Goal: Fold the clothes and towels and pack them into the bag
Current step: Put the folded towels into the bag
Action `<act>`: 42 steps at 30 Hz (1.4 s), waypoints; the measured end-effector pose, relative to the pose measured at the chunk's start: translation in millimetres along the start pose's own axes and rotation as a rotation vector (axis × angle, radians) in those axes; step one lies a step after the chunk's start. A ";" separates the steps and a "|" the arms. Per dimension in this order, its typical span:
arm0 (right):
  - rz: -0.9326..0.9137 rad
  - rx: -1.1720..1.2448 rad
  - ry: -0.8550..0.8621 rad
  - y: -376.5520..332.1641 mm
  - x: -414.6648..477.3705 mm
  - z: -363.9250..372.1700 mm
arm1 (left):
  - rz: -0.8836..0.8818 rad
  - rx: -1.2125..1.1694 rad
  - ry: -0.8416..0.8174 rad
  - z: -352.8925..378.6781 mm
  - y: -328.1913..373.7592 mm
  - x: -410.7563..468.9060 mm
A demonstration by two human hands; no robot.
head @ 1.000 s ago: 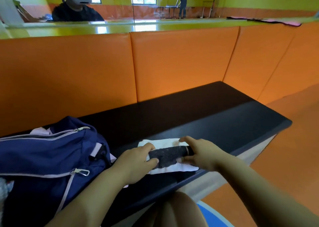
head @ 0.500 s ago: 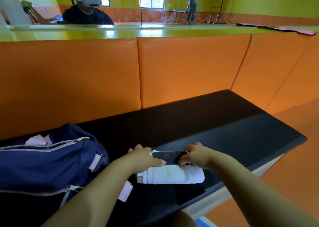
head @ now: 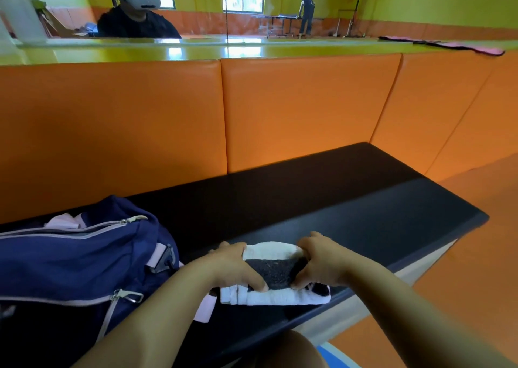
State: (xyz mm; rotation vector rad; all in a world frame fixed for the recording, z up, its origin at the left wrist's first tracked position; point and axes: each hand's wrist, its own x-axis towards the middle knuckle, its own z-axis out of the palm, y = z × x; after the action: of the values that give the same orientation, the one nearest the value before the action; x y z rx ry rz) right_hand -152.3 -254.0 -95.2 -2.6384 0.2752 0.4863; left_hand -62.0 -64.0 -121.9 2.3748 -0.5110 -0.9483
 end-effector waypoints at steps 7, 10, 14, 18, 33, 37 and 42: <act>-0.156 -0.324 0.235 -14.6 -35.3 19.6 | 0.236 0.048 0.120 13.1 -7.3 -40.3; -0.184 -0.417 0.300 -16.6 -46.1 25.2 | 0.332 0.263 0.251 20.1 -5.7 -54.5; -0.257 -0.475 0.450 -12.7 -53.3 23.6 | 0.408 0.405 0.355 13.5 -6.5 -74.6; -0.253 -0.661 0.571 -25.7 -53.0 11.2 | 0.386 0.578 0.441 -15.9 -19.8 -114.4; -0.619 -0.541 0.775 -195.6 -63.0 1.2 | 0.185 1.120 0.838 -127.7 -178.6 -273.5; -0.742 -0.575 0.718 -228.8 -65.1 24.6 | 0.104 1.091 0.830 -144.7 -203.9 -287.8; -0.807 -0.629 0.635 -254.6 -62.6 52.5 | 0.151 1.037 0.777 -162.9 -200.8 -282.5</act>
State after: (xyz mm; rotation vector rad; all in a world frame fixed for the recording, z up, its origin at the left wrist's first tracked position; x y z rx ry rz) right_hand -157.0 1.7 -17.3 -3.0853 -0.8718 -0.6367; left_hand -108.7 294.5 4.5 3.2015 -0.9748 0.5059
